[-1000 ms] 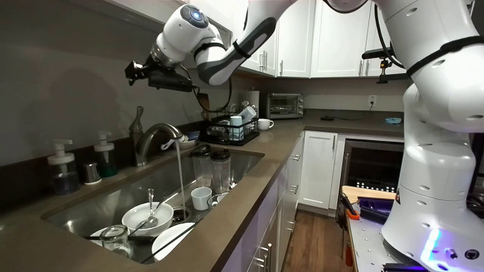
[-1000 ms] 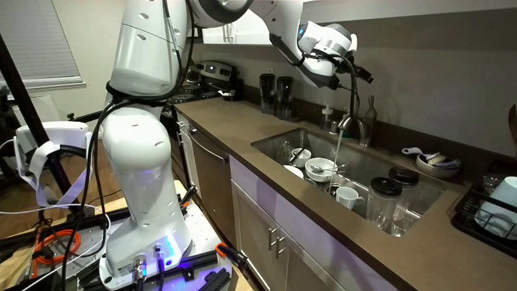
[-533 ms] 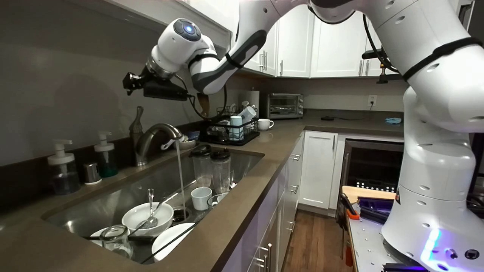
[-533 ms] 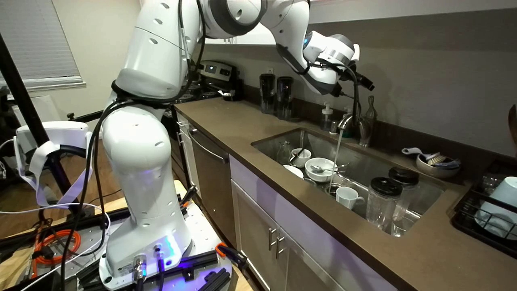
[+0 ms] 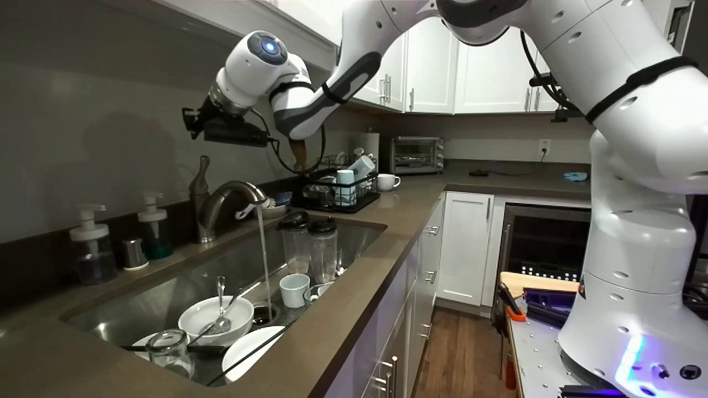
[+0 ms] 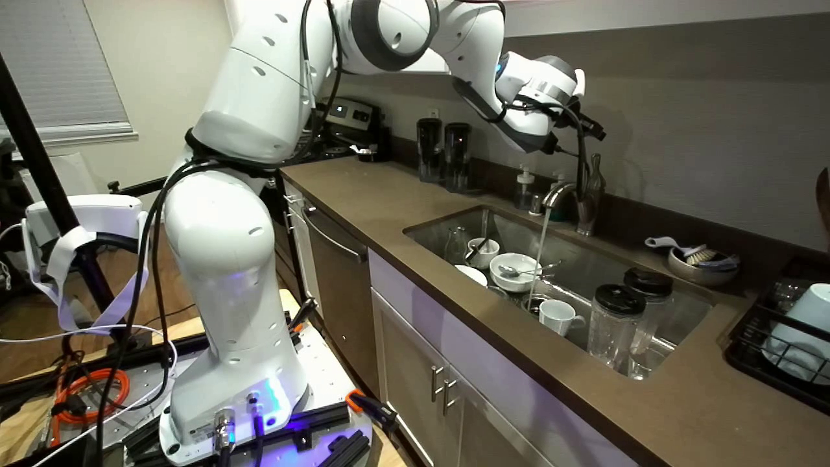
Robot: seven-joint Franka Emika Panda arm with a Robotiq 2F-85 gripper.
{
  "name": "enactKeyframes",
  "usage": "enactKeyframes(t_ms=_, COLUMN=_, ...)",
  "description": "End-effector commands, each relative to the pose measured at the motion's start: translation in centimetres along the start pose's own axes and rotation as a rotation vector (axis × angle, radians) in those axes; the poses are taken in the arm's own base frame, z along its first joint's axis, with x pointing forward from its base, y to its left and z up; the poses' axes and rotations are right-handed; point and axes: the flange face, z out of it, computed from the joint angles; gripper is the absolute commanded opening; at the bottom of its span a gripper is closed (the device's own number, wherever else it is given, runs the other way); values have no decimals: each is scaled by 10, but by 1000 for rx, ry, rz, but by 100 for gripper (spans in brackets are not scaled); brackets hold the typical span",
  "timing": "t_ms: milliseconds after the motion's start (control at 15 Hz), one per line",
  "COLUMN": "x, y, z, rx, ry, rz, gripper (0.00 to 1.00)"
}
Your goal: Push the faucet handle downwards
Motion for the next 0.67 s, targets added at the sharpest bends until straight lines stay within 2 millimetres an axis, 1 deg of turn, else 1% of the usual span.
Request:
enactKeyframes(t_ms=0, x=1, y=-1, z=11, rx=13, ry=13, rz=18, gripper=7)
enactKeyframes(t_ms=133, x=-4, y=0, z=17, rx=13, ry=0, rz=17, gripper=2)
enactKeyframes(t_ms=333, x=-9, y=3, z=27, rx=5, ry=-11, rz=28, gripper=0)
enactKeyframes(t_ms=467, x=-9, y=5, z=32, rx=0, ry=-12, rz=41, gripper=5)
enactKeyframes(t_ms=600, x=-9, y=6, z=35, rx=0, ry=-14, rz=42, gripper=5)
